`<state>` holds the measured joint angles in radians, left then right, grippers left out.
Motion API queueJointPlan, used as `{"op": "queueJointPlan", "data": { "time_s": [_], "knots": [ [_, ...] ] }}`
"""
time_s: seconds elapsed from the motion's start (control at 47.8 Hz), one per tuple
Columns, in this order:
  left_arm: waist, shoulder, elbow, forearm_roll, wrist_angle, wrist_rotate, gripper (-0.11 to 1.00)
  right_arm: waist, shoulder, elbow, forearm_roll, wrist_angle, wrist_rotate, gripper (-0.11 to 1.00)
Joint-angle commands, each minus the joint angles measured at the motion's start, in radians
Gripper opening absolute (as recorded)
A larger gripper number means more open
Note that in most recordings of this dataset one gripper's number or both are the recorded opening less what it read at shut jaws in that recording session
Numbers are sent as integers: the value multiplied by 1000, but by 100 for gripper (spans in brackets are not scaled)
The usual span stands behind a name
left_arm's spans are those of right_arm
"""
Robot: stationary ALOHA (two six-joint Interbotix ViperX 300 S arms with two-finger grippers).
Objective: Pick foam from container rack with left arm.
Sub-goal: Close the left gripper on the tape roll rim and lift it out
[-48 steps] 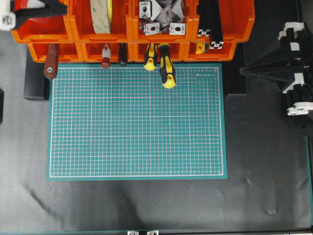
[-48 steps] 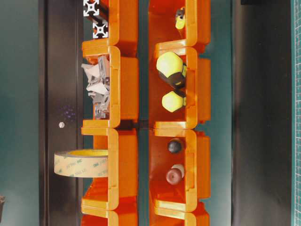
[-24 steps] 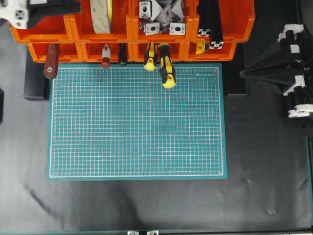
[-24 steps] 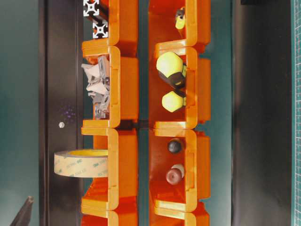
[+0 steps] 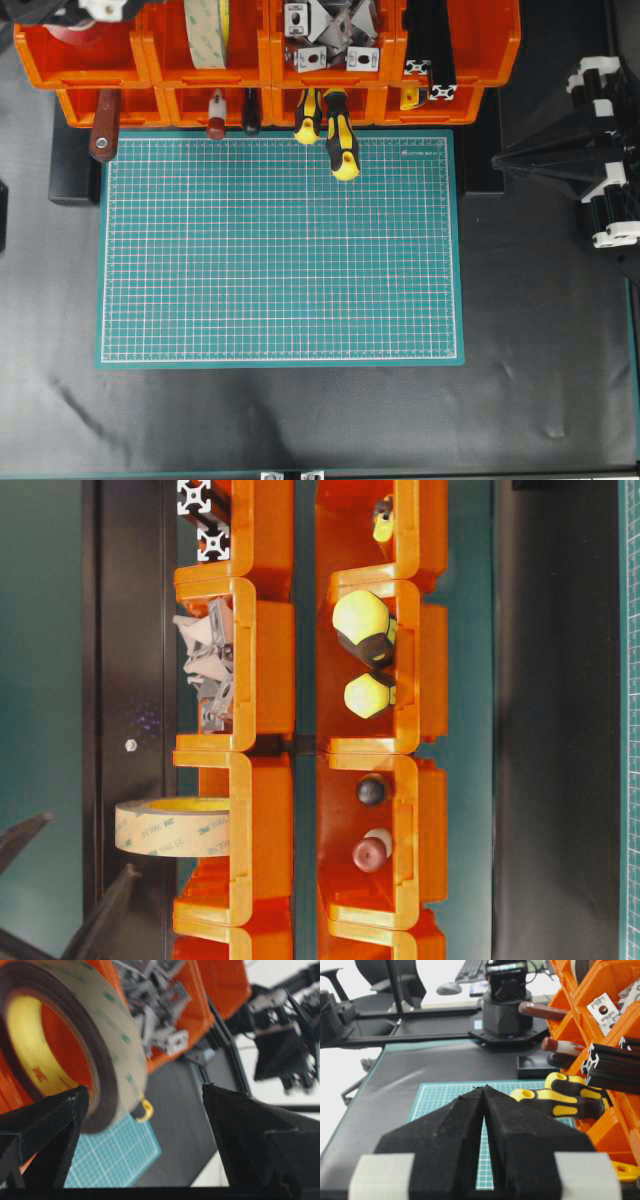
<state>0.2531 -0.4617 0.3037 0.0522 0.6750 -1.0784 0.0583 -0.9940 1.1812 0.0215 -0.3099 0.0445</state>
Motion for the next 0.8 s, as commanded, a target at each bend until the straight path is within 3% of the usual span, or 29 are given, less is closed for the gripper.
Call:
{"op": "queueJointPlan", "data": {
  "time_s": [0.0,0.775],
  "knots": [
    [8,5,-12,3,-34,0,89,6,6,-34,2,-17,0,-1],
    [3,84,0,2,-101,-12,88,9,-2,-35,2,-17,0,-1]
  ]
}}
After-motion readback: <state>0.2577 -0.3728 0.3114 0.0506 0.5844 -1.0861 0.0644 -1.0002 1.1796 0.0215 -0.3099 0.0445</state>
